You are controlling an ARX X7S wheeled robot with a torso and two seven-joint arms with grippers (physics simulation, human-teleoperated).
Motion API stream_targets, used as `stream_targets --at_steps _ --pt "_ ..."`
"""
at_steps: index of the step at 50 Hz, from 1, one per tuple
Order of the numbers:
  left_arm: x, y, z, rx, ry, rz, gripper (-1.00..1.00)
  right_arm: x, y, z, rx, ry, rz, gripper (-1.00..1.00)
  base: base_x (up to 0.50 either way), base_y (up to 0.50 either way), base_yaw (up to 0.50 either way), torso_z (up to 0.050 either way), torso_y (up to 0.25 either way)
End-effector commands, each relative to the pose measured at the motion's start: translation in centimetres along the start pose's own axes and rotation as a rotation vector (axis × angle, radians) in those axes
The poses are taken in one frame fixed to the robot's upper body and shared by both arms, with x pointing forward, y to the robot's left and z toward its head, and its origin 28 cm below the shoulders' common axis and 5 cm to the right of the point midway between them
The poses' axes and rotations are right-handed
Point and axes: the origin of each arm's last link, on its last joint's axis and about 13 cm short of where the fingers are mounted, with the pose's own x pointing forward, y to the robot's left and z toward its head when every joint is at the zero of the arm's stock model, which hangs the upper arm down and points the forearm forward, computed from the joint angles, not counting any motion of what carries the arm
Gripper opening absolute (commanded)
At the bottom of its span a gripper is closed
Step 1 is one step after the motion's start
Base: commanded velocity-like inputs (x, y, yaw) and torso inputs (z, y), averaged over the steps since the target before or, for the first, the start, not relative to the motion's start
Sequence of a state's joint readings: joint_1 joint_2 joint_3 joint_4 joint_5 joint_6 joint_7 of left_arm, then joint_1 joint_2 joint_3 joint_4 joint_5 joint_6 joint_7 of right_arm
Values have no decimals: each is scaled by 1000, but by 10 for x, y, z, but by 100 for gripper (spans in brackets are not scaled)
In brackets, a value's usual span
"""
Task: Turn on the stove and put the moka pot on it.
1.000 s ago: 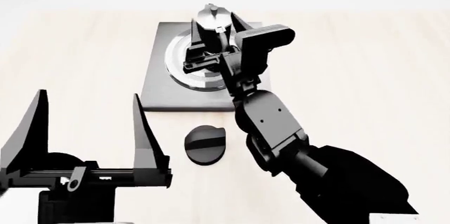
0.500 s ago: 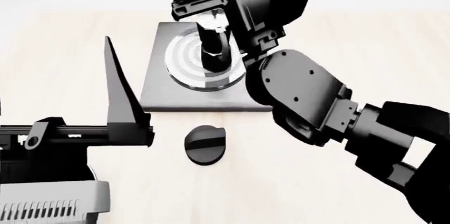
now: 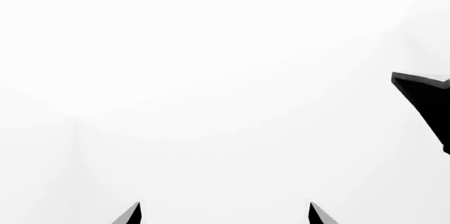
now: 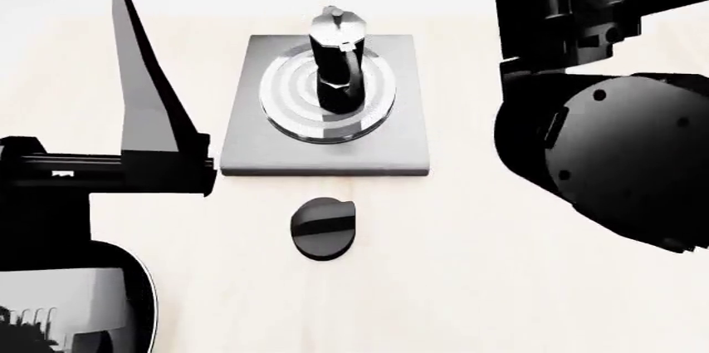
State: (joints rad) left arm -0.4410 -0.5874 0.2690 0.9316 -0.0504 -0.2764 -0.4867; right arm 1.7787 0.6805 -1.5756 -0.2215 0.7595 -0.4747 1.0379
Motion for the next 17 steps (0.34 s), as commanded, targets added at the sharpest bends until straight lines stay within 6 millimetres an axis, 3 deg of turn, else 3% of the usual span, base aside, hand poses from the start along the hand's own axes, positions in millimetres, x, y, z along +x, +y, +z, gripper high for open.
stream_targets --at_steps 1,6,17 --pt "3 5 4 17 -12 3 100 -15 -17 39 -99 -71 -50 100 0 0 0 0 0" --pt "4 7 7 33 -12 0 100 -24 -22 58 -148 -90 -54 100 0 0 0 0 0" --pt "5 10 12 46 -18 3 100 -45 -36 74 -216 -84 -83 100 0 0 0 0 0"
